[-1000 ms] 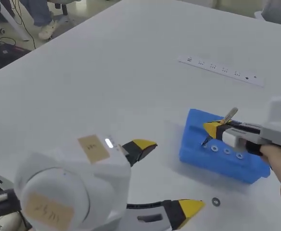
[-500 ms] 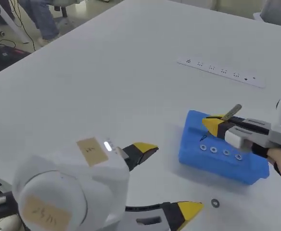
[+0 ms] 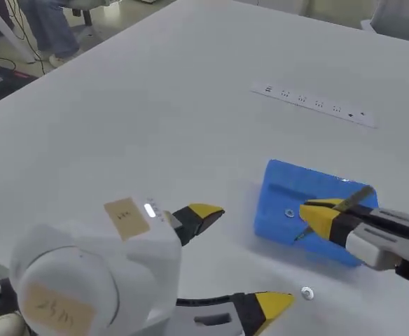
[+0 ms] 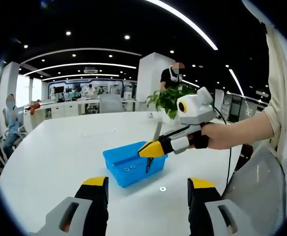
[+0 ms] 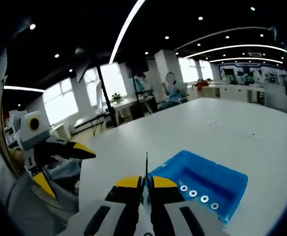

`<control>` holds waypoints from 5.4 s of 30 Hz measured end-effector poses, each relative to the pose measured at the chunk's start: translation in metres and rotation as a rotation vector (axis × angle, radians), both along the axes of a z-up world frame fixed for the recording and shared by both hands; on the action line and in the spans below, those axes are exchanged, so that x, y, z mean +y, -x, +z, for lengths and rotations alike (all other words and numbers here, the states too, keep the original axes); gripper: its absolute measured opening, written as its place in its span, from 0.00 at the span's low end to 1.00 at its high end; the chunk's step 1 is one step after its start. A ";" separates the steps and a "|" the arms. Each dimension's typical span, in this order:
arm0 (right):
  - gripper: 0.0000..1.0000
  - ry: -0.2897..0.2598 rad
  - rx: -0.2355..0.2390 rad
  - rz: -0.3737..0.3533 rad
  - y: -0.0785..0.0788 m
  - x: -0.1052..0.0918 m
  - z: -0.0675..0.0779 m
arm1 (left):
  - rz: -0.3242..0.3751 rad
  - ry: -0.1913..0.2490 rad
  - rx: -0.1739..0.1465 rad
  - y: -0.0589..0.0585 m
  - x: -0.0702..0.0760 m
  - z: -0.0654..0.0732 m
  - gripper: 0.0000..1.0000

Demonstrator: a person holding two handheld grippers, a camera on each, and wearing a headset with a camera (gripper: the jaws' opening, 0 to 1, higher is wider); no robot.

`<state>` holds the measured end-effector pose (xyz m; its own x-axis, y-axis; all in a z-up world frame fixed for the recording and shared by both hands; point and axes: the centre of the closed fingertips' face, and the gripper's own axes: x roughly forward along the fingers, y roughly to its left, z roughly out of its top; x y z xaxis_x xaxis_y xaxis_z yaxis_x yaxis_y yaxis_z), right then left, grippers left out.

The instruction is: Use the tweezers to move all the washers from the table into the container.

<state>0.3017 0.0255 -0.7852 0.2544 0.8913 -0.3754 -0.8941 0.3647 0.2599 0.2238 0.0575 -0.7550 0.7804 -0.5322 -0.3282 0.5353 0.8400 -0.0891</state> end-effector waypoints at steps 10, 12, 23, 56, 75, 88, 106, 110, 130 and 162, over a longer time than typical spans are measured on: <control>0.04 0.056 0.101 -0.065 0.010 -0.026 -0.038 | -0.011 0.008 -0.002 0.001 -0.003 0.001 0.67; 0.04 0.061 0.112 -0.065 0.013 -0.027 -0.043 | -0.013 0.007 -0.003 0.001 -0.004 0.001 0.67; 0.04 0.128 0.022 -0.006 0.028 -0.024 -0.044 | -0.014 0.002 -0.005 0.002 -0.004 0.001 0.67; 0.03 -0.027 -0.117 -0.050 0.008 -0.017 0.016 | -0.069 -0.066 -0.020 0.005 -0.015 -0.002 0.69; 0.03 0.022 0.008 -0.084 -0.071 0.025 -0.009 | -0.054 -0.050 -0.035 0.004 -0.012 0.000 0.67; 0.03 0.104 0.042 0.013 -0.070 0.057 -0.038 | -0.057 -0.061 -0.019 0.003 -0.012 -0.002 0.67; 0.04 0.109 0.031 0.042 -0.071 0.057 -0.045 | -0.028 -0.080 -0.020 0.001 -0.006 -0.003 0.66; 0.04 0.102 0.014 0.045 -0.070 0.056 -0.039 | -0.021 -0.066 -0.025 0.000 -0.005 -0.001 0.66; 0.03 0.095 -0.124 0.132 0.002 -0.018 0.034 | -0.254 -0.021 0.048 0.020 -0.044 0.000 0.49; 0.04 0.505 -0.111 0.427 0.085 -0.053 -0.061 | -0.808 -0.156 0.119 -0.003 -0.092 -0.014 0.16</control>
<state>0.2166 -0.0272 -0.8459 -0.0206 0.6442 -0.7646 -0.9985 0.0255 0.0484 0.2270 -0.0343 -0.7691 0.1328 -0.8550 -0.5014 0.9732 0.2084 -0.0976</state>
